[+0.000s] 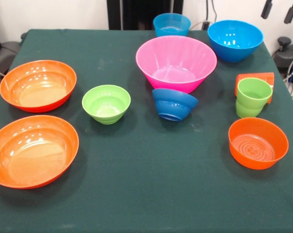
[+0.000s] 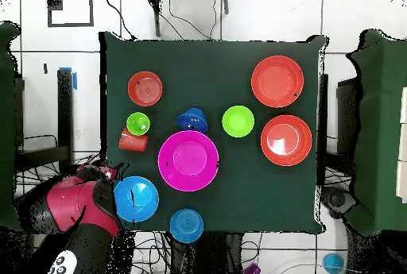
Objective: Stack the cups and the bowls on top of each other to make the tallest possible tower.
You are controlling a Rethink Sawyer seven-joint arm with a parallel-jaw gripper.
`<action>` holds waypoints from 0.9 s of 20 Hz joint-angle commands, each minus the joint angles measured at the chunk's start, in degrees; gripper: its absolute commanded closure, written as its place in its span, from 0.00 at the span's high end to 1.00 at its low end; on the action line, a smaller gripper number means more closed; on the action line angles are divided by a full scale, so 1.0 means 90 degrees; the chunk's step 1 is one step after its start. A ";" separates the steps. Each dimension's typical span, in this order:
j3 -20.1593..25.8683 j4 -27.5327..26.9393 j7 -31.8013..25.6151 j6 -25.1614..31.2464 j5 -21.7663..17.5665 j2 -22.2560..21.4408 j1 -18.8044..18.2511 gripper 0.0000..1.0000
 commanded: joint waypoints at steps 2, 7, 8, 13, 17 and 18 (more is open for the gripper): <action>0.0491 0.0787 0.0989 -0.0637 -0.0132 0.0171 -0.0147 1.00; 0.0617 0.1046 0.0724 -0.0690 -0.0274 0.0010 -0.0187 1.00; 0.0625 0.1128 0.0693 -0.0608 -0.0265 -0.0105 -0.0180 1.00; 0.0592 0.1289 0.0582 -0.0334 -0.0258 -0.0417 -0.0128 1.00; 0.0541 0.1345 0.0614 -0.0227 -0.0224 -0.0547 -0.0070 1.00; 0.0534 0.1389 0.0619 -0.0233 -0.0224 -0.0599 -0.0071 1.00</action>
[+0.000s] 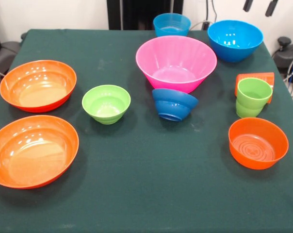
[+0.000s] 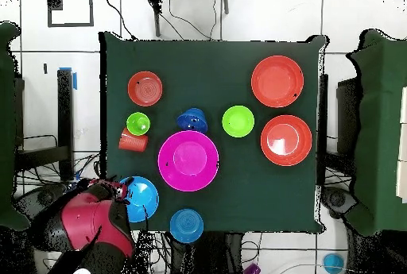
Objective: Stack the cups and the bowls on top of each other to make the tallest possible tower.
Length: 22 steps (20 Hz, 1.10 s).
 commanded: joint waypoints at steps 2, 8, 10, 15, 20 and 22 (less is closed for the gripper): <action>0.0552 0.0502 0.0617 0.0132 -0.0229 -0.0225 -0.0030 1.00; 0.0524 0.0459 0.0692 0.0198 -0.0195 -0.0217 0.0066 1.00; 0.0553 0.0429 0.0705 0.0141 -0.0187 -0.0149 0.0064 1.00; 0.0566 0.0326 0.0711 0.0080 -0.0188 -0.0003 0.0072 1.00; 0.0688 0.0385 0.0673 -0.0245 -0.0243 0.0205 -0.0044 1.00; 0.0732 0.0460 0.0681 -0.0460 -0.0277 0.0289 -0.0103 1.00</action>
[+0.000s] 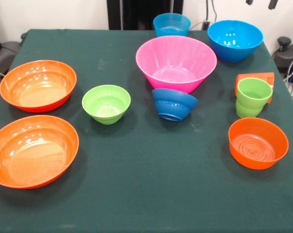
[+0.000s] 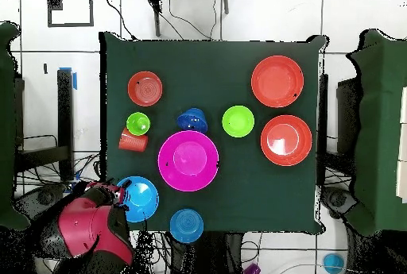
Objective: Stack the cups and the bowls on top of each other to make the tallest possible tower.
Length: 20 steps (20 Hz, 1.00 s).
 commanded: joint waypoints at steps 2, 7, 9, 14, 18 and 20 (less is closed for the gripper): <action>0.0736 0.0380 0.0691 -0.0583 -0.0289 0.0544 -0.0181 1.00; 0.0843 0.0537 0.0694 -0.0806 -0.0308 0.0552 -0.0242 1.00; 0.0871 0.0565 0.0720 -0.0925 -0.0301 0.0603 -0.0255 1.00; 0.0963 0.0621 0.0628 -0.1044 -0.0321 0.0594 -0.0377 1.00; 0.1056 0.0641 0.0583 -0.1111 -0.0333 0.0596 -0.0464 1.00; 0.1105 0.0639 0.0579 -0.1160 -0.0339 0.0631 -0.0511 1.00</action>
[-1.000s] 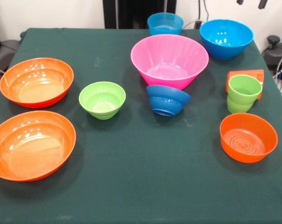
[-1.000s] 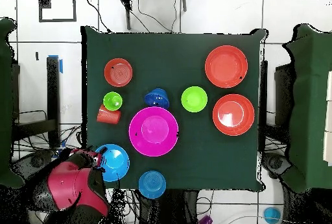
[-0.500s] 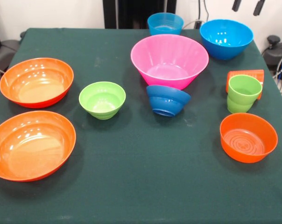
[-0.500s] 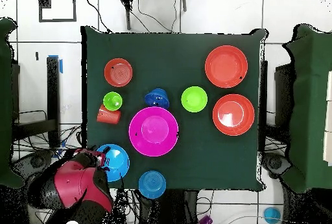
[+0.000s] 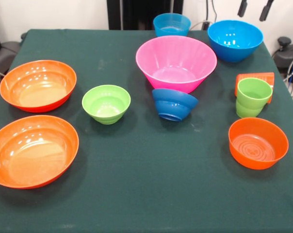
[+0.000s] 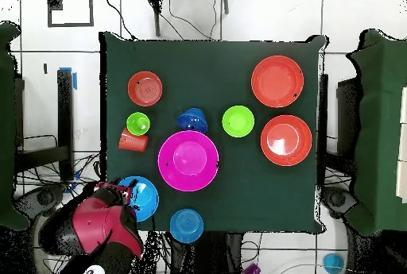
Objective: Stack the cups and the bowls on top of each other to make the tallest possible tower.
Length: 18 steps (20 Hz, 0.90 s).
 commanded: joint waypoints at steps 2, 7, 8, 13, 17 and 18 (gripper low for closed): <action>0.0898 0.0287 0.0570 -0.0389 -0.0343 0.0378 -0.0302 1.00; 0.1017 0.0133 0.0548 -0.0417 -0.0326 0.0549 -0.0405 1.00; 0.1056 0.0034 0.0536 -0.0413 -0.0308 0.0641 -0.0442 1.00; 0.1073 -0.0215 0.0537 -0.0332 -0.0248 0.0839 -0.0455 1.00; 0.1136 -0.0286 0.0541 -0.0244 -0.0194 0.0839 -0.0471 1.00; 0.1162 -0.0281 0.0572 -0.0284 -0.0172 0.0851 -0.0478 1.00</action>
